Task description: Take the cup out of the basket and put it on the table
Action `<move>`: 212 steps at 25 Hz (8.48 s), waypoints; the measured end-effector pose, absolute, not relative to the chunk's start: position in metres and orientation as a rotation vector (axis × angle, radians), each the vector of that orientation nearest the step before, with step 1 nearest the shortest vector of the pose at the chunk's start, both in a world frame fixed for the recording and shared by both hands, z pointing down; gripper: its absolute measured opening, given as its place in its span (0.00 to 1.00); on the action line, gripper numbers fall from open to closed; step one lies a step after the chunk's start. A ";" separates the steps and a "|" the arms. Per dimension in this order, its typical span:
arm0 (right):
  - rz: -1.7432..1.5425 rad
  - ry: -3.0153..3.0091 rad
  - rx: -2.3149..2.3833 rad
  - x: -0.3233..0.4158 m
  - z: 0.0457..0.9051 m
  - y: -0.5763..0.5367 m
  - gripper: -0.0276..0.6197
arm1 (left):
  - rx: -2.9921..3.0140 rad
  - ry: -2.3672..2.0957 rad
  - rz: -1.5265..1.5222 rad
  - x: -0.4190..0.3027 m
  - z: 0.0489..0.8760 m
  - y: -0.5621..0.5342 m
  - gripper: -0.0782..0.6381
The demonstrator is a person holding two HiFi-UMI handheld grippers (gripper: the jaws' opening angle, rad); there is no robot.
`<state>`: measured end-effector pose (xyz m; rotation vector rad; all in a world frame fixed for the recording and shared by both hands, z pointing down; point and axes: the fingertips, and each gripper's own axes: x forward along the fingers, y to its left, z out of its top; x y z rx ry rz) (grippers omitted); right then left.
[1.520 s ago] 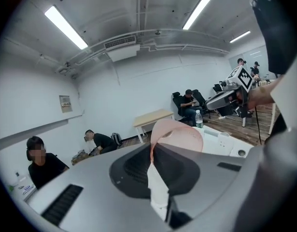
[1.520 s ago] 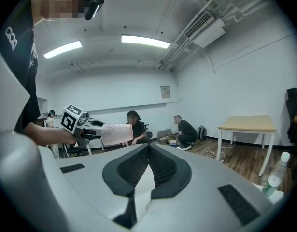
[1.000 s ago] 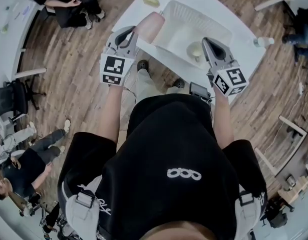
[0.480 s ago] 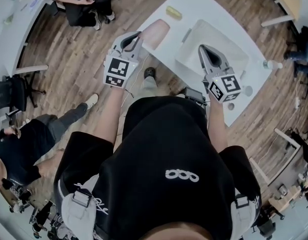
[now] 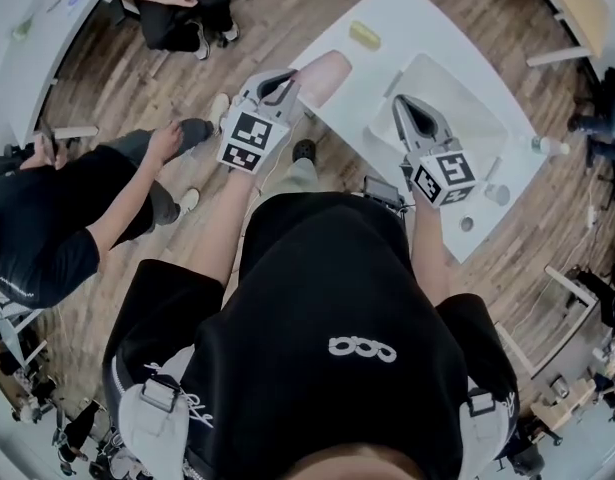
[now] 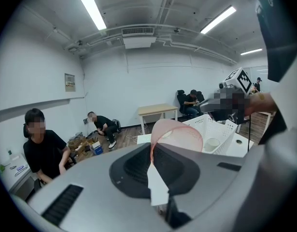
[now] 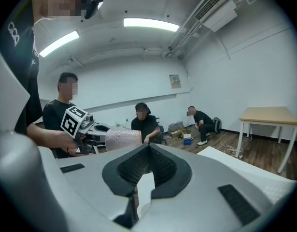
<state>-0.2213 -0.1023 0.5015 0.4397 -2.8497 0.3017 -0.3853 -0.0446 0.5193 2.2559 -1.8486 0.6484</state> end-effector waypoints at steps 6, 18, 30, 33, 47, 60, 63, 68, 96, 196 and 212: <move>0.316 -2.835 0.474 -0.220 0.512 -0.098 0.08 | 2.287 -1.772 0.696 -0.381 0.535 -0.051 0.14; 0.357 -2.767 0.622 -0.219 0.543 -0.105 0.08 | 2.343 -1.436 1.024 -0.392 0.613 -0.098 0.14; 0.383 -2.701 0.779 -0.207 0.550 -0.118 0.08 | 2.337 -0.964 1.509 -0.391 0.685 -0.150 0.14; 0.393 -2.685 0.821 -0.205 0.552 -0.116 0.08 | 2.316 -0.857 1.614 -0.392 0.707 -0.159 0.14; 0.463 -2.605 0.973 -0.188 0.567 -0.101 0.08 | 1.959 -0.318 1.997 -0.391 0.786 -0.146 0.14; 0.488 -2.588 1.039 -0.178 0.566 -0.095 0.08 | 1.955 -0.245 1.967 -0.378 0.788 -0.169 0.14; 0.493 -2.583 1.049 -0.173 0.568 -0.093 0.08 | 1.974 -0.286 1.957 -0.378 0.784 -0.171 0.14; 0.506 -2.579 1.045 -0.170 0.571 -0.091 0.08 | 1.990 -0.291 1.919 -0.372 0.789 -0.167 0.14; 0.504 -2.634 0.984 -0.147 0.565 -0.102 0.08 | 2.211 -0.521 1.635 -0.343 0.699 -0.178 0.14; 0.074 -1.658 -0.176 -0.013 0.789 -0.170 0.25 | 2.477 -1.178 -0.115 -0.203 0.492 -0.095 0.12; -0.028 -1.613 -0.104 -0.011 0.811 -0.186 0.12 | 2.439 -1.183 -0.061 -0.212 0.501 -0.086 0.12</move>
